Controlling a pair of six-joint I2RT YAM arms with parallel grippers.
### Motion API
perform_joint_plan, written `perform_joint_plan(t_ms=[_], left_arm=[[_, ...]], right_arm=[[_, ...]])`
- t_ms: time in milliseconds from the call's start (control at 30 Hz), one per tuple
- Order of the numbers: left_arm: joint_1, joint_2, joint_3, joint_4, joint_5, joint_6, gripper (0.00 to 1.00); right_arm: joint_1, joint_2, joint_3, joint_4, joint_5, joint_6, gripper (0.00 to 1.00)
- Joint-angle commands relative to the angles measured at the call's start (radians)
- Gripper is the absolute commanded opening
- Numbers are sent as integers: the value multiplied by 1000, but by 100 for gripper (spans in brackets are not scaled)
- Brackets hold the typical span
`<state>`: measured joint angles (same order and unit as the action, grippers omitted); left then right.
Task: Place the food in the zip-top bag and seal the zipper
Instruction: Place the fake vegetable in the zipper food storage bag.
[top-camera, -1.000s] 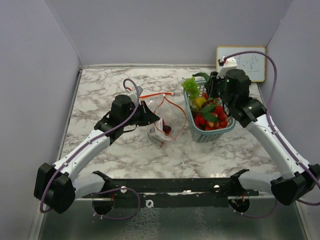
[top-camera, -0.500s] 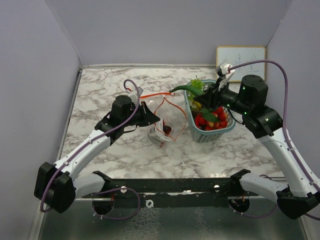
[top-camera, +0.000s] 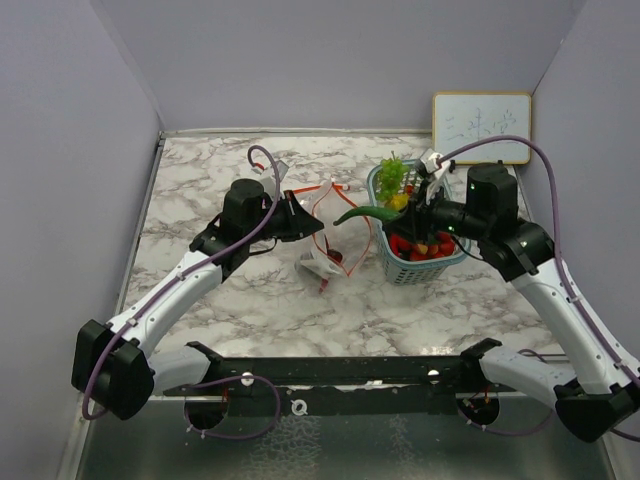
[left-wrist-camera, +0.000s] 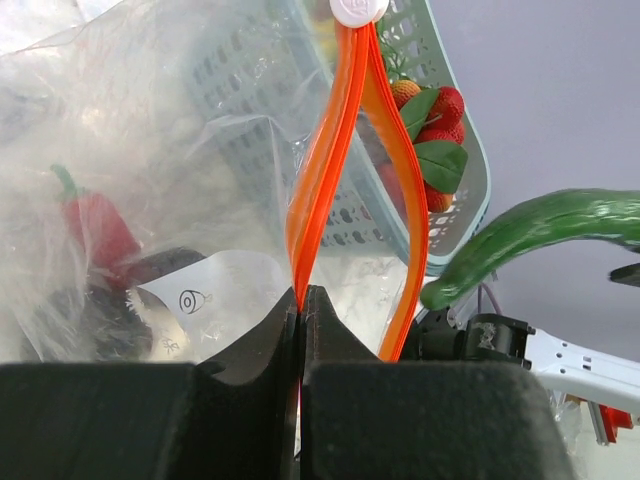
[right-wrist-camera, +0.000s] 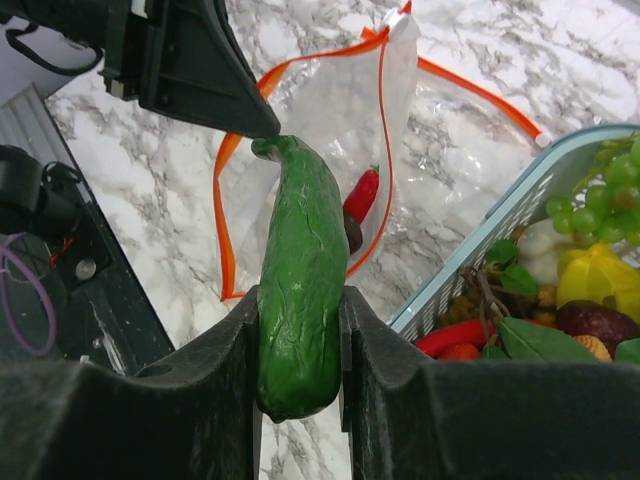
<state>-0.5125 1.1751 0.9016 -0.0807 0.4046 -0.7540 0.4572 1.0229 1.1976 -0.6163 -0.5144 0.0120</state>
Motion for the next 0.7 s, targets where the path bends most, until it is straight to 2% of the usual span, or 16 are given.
perform_joint_plan(t_ms=[0, 133, 267, 367, 400, 467, 600, 667], left_arm=[[0, 9, 28, 28, 32, -13, 0], [-1, 13, 30, 35, 41, -21, 0], [-1, 21, 38, 35, 50, -21, 0], [-1, 22, 39, 37, 53, -23, 0], [-1, 21, 38, 38, 52, -22, 0], [-1, 19, 34, 39, 50, -22, 0], [-1, 19, 24, 46, 55, -23, 0], [-1, 18, 17, 47, 54, -21, 0]], right_arm=[[18, 42, -28, -32, 52, -15, 2], [86, 107, -33, -5, 175, 1, 3], [208, 188, 10, 10, 339, 15, 3], [290, 256, 72, -12, 435, 19, 7], [305, 270, 87, -13, 453, 22, 15], [324, 283, 103, -8, 470, 30, 42], [334, 276, 114, 1, 512, 56, 64], [334, 258, 111, 1, 563, 73, 79]])
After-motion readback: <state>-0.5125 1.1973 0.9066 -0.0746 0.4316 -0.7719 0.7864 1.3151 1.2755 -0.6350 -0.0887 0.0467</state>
